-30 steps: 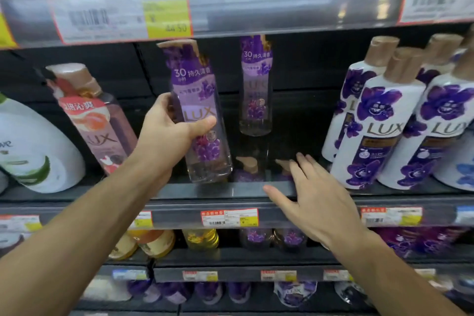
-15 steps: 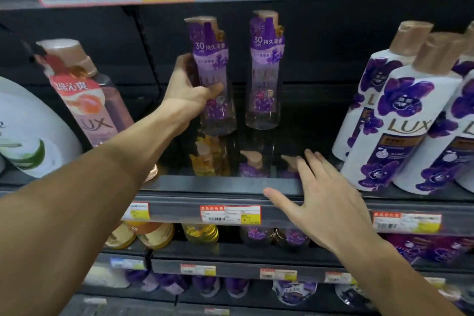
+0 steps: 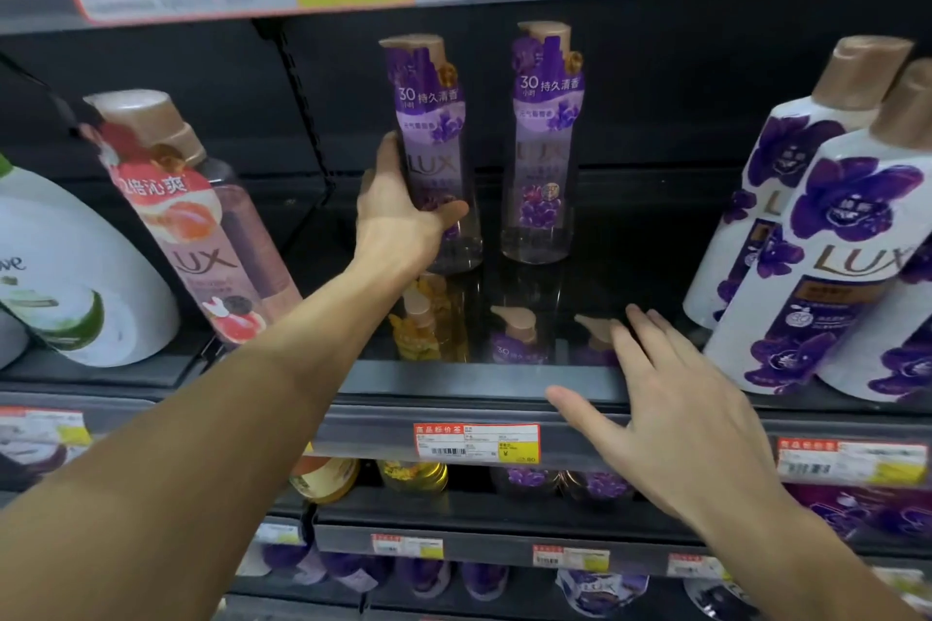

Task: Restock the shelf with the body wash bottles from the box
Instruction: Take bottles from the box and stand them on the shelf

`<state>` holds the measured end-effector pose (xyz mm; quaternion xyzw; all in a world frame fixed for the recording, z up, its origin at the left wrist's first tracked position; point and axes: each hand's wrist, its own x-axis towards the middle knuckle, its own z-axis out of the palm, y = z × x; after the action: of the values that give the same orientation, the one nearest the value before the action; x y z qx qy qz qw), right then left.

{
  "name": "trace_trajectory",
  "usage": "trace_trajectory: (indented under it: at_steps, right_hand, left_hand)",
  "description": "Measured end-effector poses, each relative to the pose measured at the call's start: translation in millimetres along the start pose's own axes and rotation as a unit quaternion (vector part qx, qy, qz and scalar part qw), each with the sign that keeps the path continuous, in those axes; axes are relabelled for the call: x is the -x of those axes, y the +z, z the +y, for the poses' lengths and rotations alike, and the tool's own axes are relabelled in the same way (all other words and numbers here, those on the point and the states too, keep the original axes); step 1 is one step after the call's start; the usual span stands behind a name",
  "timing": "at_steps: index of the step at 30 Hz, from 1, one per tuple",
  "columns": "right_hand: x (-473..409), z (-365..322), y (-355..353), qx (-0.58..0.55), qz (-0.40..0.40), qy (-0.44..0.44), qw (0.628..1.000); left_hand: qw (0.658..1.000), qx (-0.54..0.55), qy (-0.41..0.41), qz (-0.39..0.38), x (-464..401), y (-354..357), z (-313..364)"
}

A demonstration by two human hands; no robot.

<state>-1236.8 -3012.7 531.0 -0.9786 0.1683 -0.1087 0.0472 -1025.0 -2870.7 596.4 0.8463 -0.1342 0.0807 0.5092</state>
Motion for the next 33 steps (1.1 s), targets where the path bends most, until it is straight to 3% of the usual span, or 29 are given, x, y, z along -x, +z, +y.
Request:
trace_trajectory:
  at_steps: [11, 19, 23, 27, 29, 33]
  right_hand:
    - [0.8, -2.0, -3.3, -0.003, -0.006, 0.003, 1.0]
    - [1.4, -0.5, -4.2, -0.017, -0.014, -0.002, 1.0]
    - [10.7, -3.8, -17.5, -0.071, -0.049, -0.001, 0.996]
    - [54.6, -6.6, -42.0, -0.117, -0.031, 0.013, 0.993]
    - [84.6, -0.8, -55.8, -0.136, -0.018, 0.032, 0.99]
    - [143.3, 31.2, -80.4, -0.137, 0.01, 0.091, 0.986]
  left_hand:
    - [0.999, -0.033, 0.004, 0.011, -5.3, 8.8, -1.7]
    - [0.998, -0.053, -0.031, -0.03, 25.4, 3.4, 14.1]
    - [0.998, -0.016, 0.047, -0.026, 87.0, -4.1, 28.6]
    - [0.987, 0.034, 0.125, -0.099, 162.4, -21.1, 43.5]
    - [0.97, 0.009, 0.179, -0.163, 191.8, -23.7, 50.1]
    - [0.94, -0.063, 0.198, -0.271, 248.0, 1.8, 73.3]
